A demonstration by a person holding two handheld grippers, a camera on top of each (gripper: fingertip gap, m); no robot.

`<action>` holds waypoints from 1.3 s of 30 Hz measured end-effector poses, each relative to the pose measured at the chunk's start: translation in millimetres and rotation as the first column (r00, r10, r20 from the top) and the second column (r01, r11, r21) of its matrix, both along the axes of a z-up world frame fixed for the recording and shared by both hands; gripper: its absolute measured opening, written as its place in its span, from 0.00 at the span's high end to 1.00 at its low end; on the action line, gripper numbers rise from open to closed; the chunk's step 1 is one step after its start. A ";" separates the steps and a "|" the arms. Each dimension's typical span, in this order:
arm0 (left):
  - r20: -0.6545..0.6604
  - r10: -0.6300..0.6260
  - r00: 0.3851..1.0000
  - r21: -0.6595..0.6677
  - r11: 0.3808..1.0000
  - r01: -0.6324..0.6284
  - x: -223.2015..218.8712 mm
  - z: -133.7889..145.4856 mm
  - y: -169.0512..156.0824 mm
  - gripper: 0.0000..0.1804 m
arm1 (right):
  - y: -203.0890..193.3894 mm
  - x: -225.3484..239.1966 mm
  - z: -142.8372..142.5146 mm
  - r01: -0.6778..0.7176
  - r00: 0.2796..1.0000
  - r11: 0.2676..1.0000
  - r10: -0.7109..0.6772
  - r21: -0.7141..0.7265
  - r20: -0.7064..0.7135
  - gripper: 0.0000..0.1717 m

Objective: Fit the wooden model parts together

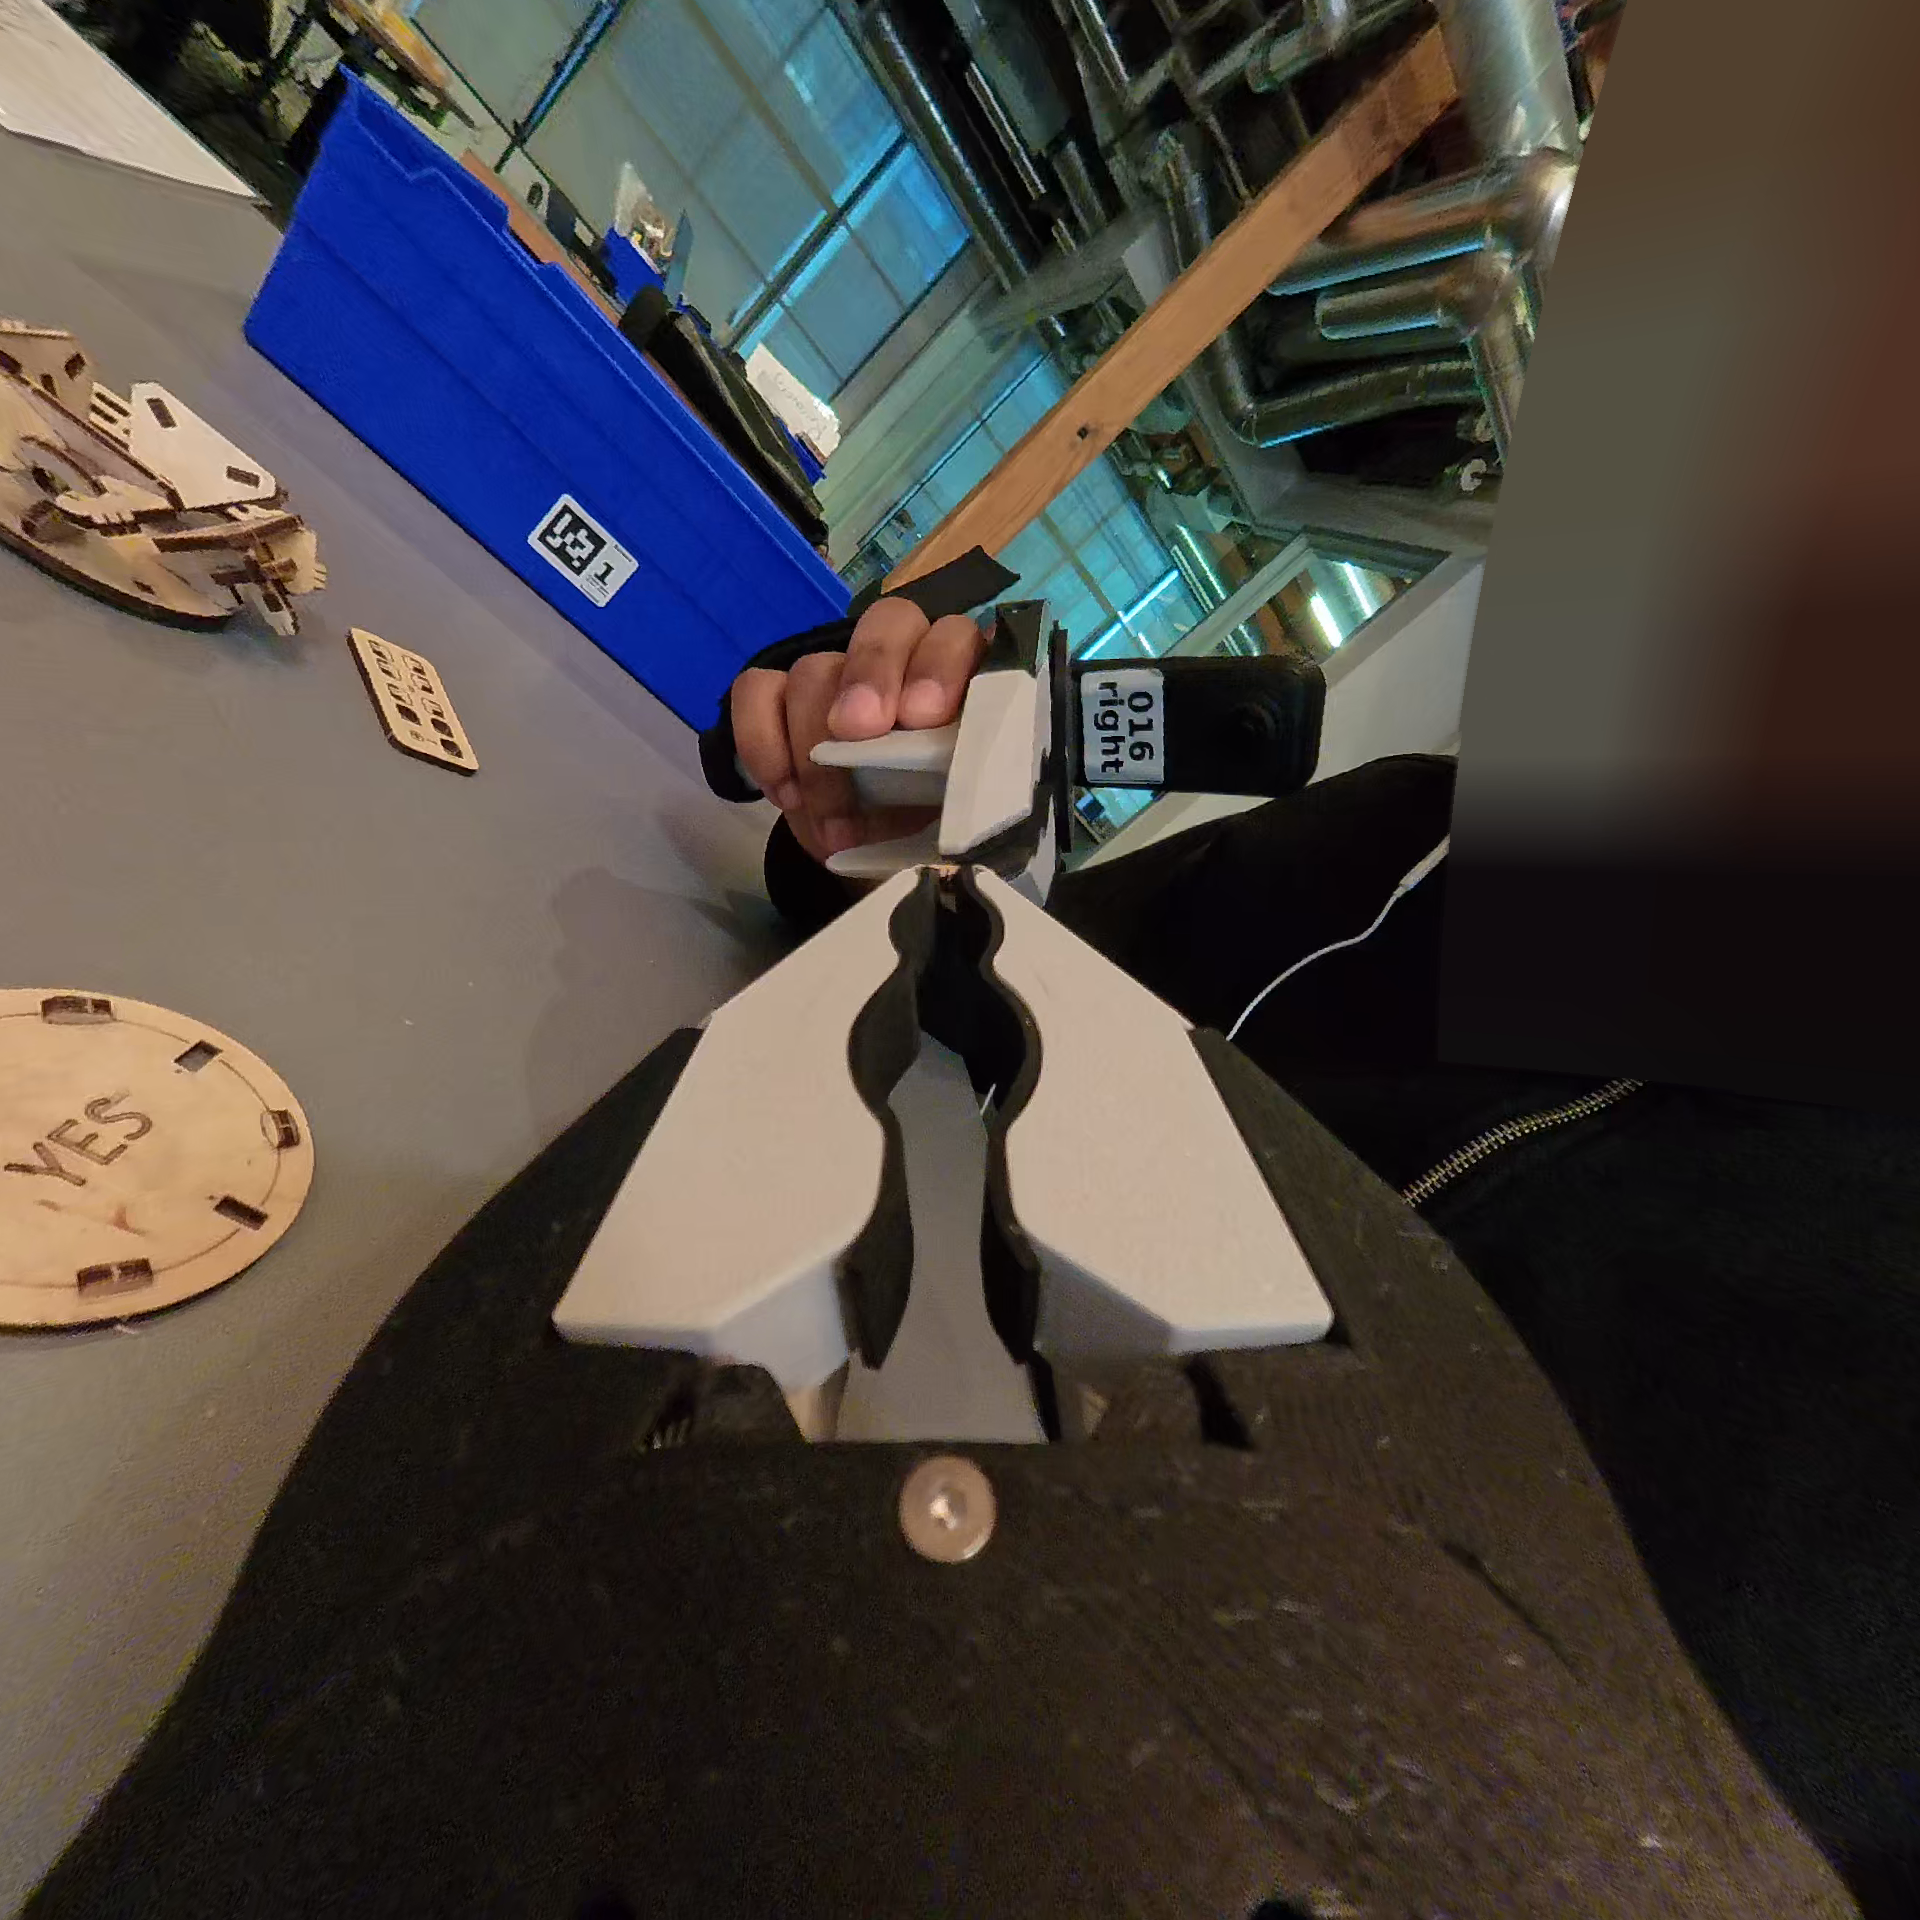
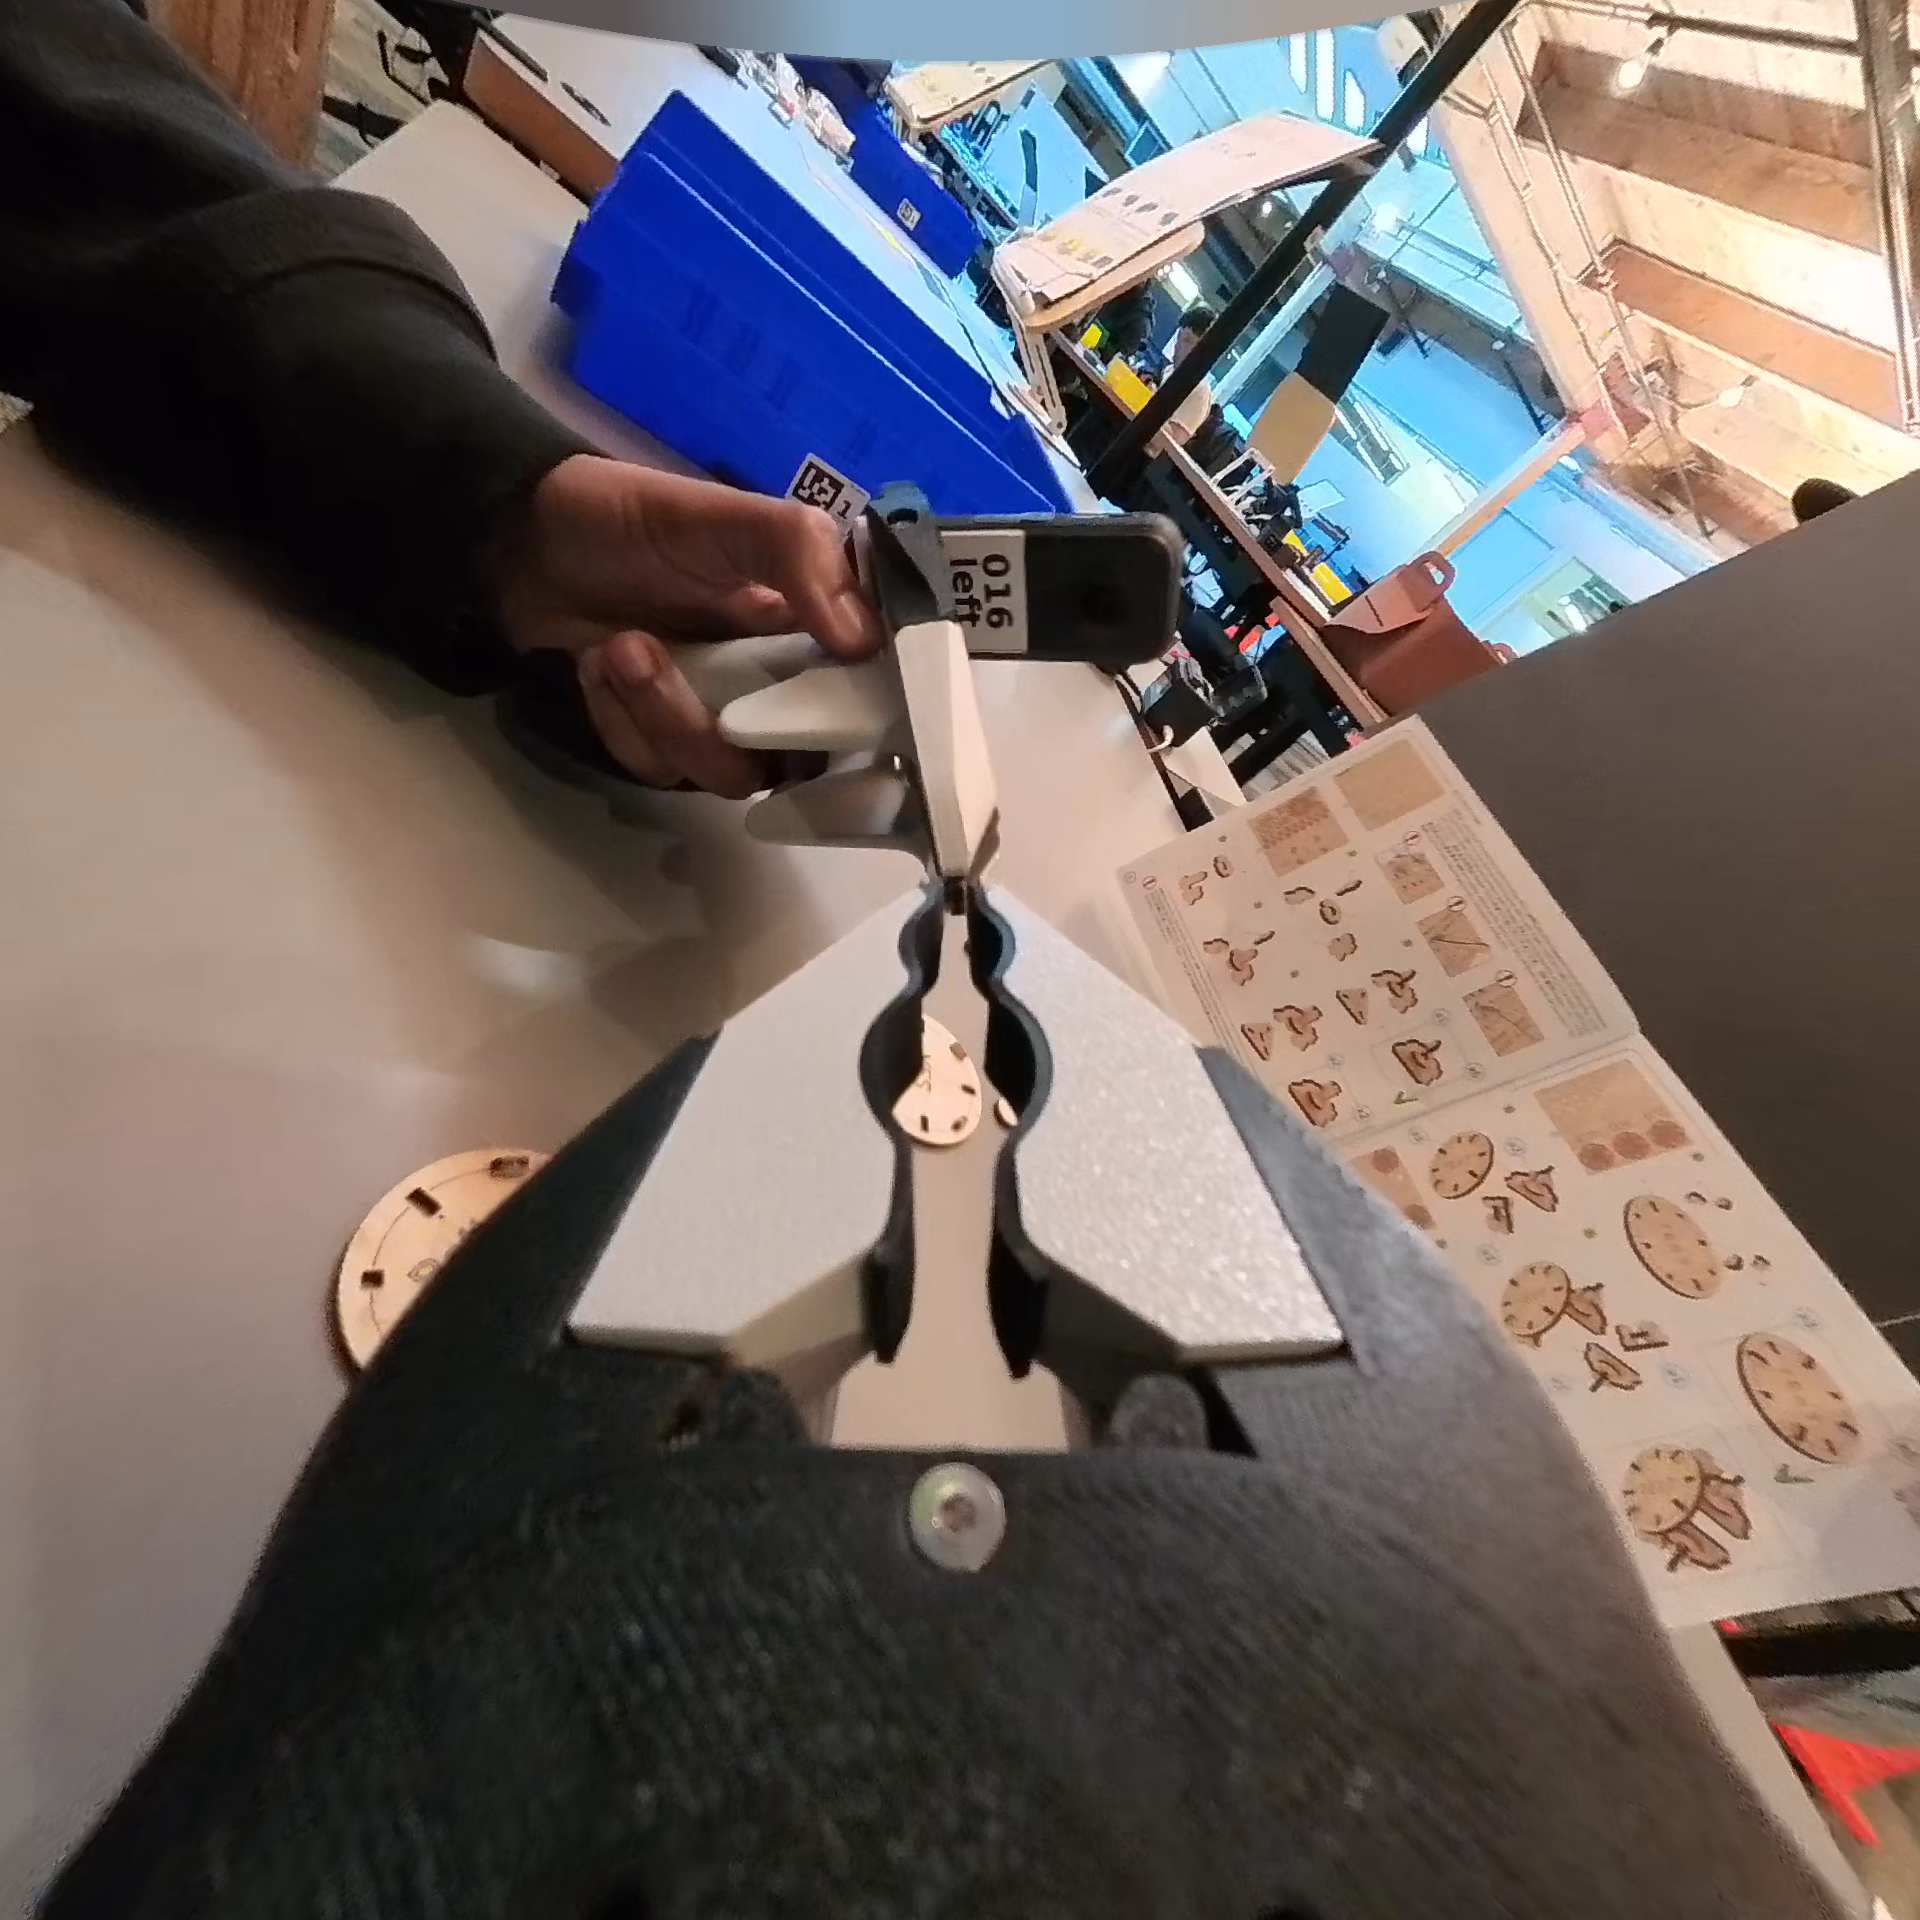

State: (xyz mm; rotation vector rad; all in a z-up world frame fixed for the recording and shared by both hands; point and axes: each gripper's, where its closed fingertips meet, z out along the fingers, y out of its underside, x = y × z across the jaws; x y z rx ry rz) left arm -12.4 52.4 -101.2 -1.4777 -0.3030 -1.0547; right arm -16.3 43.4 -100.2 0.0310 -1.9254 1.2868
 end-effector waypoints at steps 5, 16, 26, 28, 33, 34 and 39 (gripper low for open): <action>-0.001 -0.012 1.000 0.001 1.000 0.012 1.5 0.1 -0.8 1.00 | 0.0 -0.1 -1.5 -0.001 1.000 1.000 0.001 0.006 0.005 0.99; -0.008 -0.024 1.000 -0.016 1.000 0.024 3.4 -2.8 -0.4 1.00 | -1.7 0.6 -4.7 -0.009 1.000 1.000 0.009 0.019 0.012 0.99; -0.001 -0.026 1.000 -0.002 1.000 0.026 3.8 -0.1 -0.3 1.00 | -0.6 0.7 -2.4 -0.011 0.993 1.000 0.014 -0.027 0.121 1.00; 0.000 -0.016 1.000 -0.001 1.000 0.016 2.2 0.3 -0.2 0.97 | 1.0 -0.2 1.1 -0.004 0.987 0.998 0.015 -0.064 0.162 1.00; -0.004 0.028 1.000 0.002 1.000 -0.028 -5.9 1.5 -1.3 0.91 | 10.0 -5.6 9.7 0.039 0.962 0.987 0.006 -0.156 0.274 1.00; -0.014 0.034 0.999 -0.003 0.999 -0.034 -6.4 0.6 -1.0 0.91 | 12.1 -6.8 11.3 0.047 0.955 0.983 0.008 -0.179 0.298 1.00; -0.084 0.038 0.996 -0.050 0.998 -0.042 -2.6 -6.6 2.7 0.90 | 25.7 -15.1 18.7 0.099 0.925 0.955 0.015 -0.278 0.381 1.00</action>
